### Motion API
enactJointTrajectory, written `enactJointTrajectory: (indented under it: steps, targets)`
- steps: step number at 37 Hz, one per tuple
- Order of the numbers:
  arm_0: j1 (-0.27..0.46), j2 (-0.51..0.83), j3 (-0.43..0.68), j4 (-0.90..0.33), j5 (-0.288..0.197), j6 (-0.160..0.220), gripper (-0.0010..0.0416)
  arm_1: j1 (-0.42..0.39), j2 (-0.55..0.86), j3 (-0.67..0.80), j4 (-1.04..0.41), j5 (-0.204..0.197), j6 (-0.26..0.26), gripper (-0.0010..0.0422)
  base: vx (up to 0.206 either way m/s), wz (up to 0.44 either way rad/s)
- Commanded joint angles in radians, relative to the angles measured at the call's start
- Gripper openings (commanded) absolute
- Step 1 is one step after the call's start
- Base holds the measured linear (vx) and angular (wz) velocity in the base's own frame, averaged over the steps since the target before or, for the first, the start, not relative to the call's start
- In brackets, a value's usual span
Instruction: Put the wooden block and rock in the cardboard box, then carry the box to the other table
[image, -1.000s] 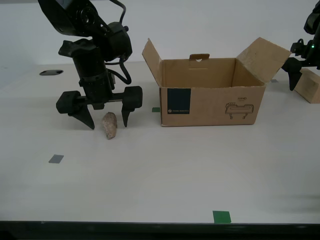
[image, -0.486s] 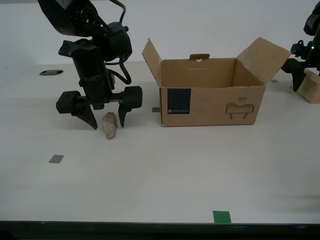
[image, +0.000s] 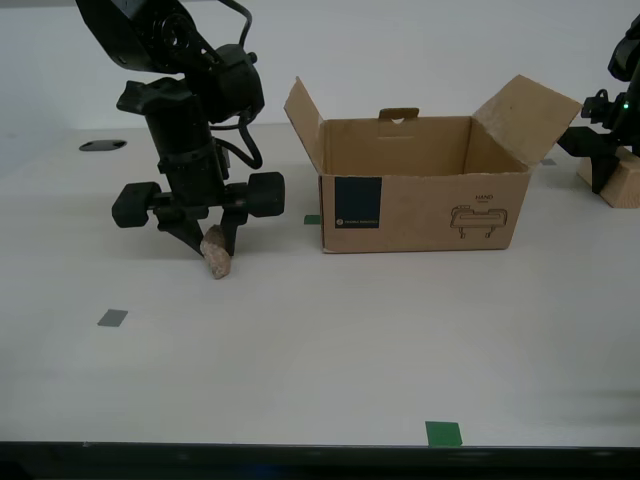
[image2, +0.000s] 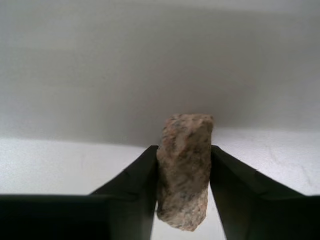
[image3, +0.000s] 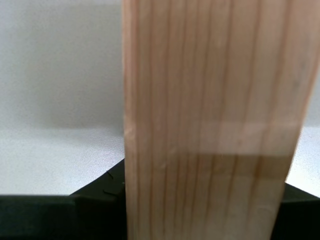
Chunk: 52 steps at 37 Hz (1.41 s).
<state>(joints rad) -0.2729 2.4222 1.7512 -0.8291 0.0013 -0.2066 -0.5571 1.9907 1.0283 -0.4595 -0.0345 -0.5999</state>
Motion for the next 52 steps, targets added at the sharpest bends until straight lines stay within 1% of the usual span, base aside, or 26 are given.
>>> enactJointTrajectory:
  steps: [1,3,4,6,9,12,14,20,38,41,49,52]
  targets:
    - [0.0,0.005,0.011,-0.011,0.003,0.0,0.0043,-0.001,0.001,0.0,-0.003,-0.003,-0.002,0.0043,0.0,0.0]
    - [0.0,0.003,0.021,-0.016,0.003,0.0,0.0024,-0.001,0.0,0.0,-0.002,-0.003,0.003,0.0001,0.0,0.0]
    - [0.0,0.002,0.025,-0.018,0.003,0.0,0.0015,-0.001,0.0,0.0,-0.001,-0.003,0.007,-0.0007,0.0,0.0]
    - [0.0,0.0,0.03,-0.018,0.003,0.001,-0.0005,-0.001,0.0,0.0,-0.001,-0.003,0.01,0.0007,0.0,0.0]
    - [0.0,-0.003,0.037,-0.02,0.003,0.002,0.0003,-0.001,0.0,0.0,-0.001,-0.003,0.02,0.0007,0.0,0.0]
    - [0.0,-0.009,0.035,-0.02,0.003,0.003,-0.0003,0.0,-0.002,0.0,-0.002,-0.003,0.032,-0.0004,0.0,0.0]
    - [0.0,-0.014,0.035,-0.02,0.003,0.006,0.0,-0.001,-0.002,0.002,-0.002,-0.003,0.032,0.0002,0.0,0.0]
    - [0.0,-0.039,0.035,-0.021,0.003,0.013,-0.0001,-0.001,-0.01,0.008,-0.002,0.001,0.043,0.0,0.0,0.0]
    - [0.0,-0.146,0.035,-0.062,0.003,0.027,-0.0001,0.0,-0.141,0.01,-0.01,0.0,0.05,-0.0001,0.0,0.0]
    - [0.0,-0.166,0.035,-0.063,0.003,0.028,-0.0001,0.001,-0.167,0.01,-0.011,-0.013,0.051,-0.0001,0.0,0.0]
    - [0.001,-0.227,0.035,-0.07,0.003,0.034,-0.0001,0.002,-0.233,0.01,-0.012,-0.016,0.061,-0.0001,0.0,0.0]
    - [0.001,-0.248,0.034,-0.071,0.003,0.041,-0.0001,0.003,-0.258,0.01,-0.017,-0.039,0.072,-0.0001,0.0,0.0]
